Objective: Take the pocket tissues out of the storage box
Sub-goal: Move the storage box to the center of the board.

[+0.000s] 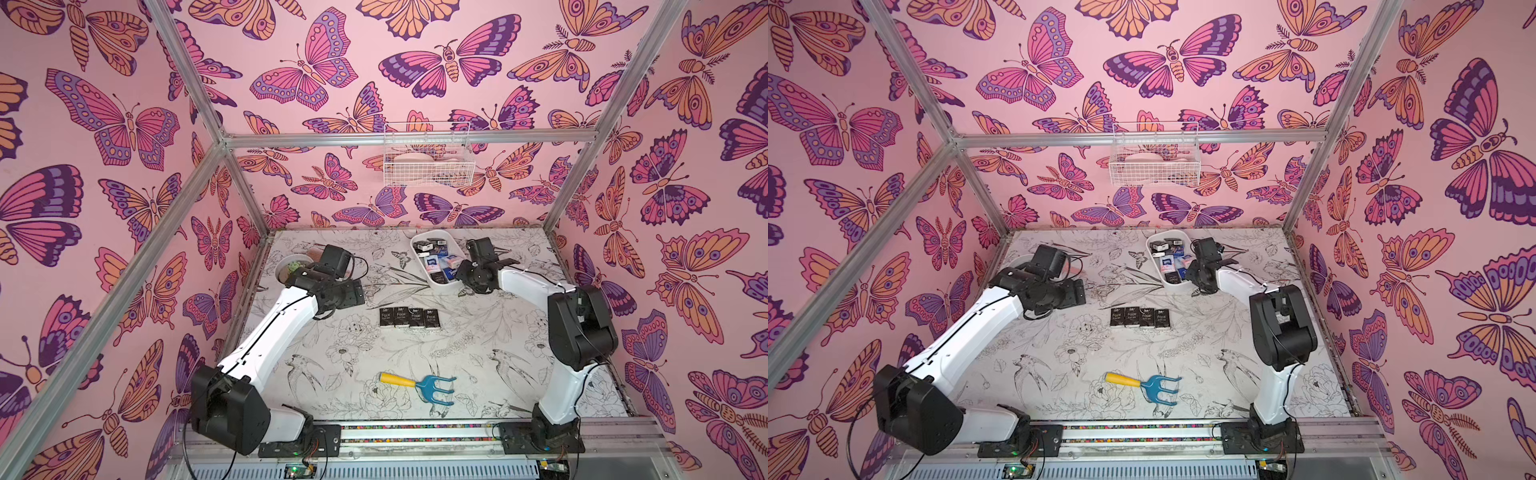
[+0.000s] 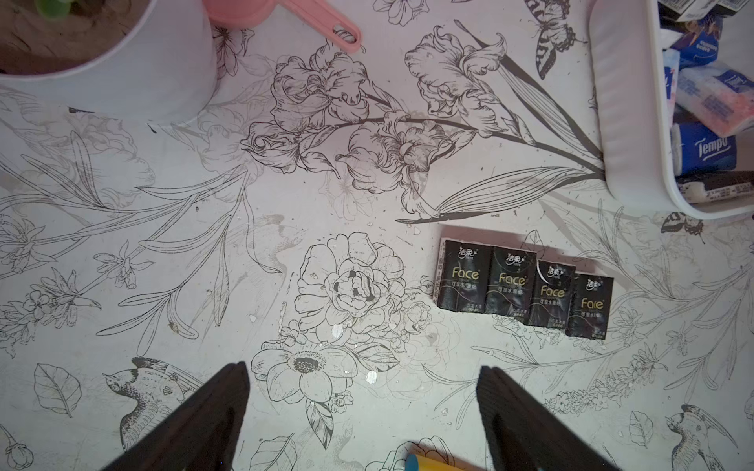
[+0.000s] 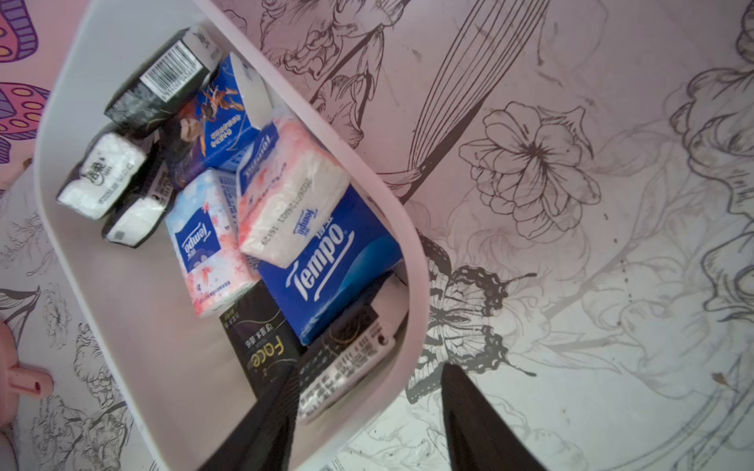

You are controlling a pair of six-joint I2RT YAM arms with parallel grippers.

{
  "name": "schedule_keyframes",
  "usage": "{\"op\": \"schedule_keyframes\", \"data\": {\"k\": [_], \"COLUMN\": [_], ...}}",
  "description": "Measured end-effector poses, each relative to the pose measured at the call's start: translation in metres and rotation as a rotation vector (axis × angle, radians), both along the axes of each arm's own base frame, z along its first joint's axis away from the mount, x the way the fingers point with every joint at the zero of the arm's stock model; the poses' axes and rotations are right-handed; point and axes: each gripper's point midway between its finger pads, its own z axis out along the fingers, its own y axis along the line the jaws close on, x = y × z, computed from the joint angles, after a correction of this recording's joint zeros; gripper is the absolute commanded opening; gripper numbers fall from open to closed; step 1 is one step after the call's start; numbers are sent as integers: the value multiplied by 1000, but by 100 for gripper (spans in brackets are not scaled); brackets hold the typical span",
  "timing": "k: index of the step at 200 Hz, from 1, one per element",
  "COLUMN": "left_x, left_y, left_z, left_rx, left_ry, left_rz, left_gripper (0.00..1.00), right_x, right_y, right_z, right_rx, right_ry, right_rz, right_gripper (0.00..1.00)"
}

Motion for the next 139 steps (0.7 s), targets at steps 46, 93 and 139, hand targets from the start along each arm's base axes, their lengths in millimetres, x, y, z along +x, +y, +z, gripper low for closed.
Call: {"op": "schedule_keyframes", "data": {"k": [46,93,139], "left_x": [0,0,0], "left_y": [3,3,6], "left_z": [4,4,4], "left_rx": [7,7,8], "left_ry": [-16,-17,-16], "left_rz": [6,6,15], "left_gripper": [94,94,94], "right_x": [1,8,13], "right_y": [-17,-39,-59], "right_z": [-5,-3,-2], "right_rx": [11,20,-13], "right_ry": [35,45,78], "right_rz": [-75,-166,-219], "right_gripper": [31,16,6]}}
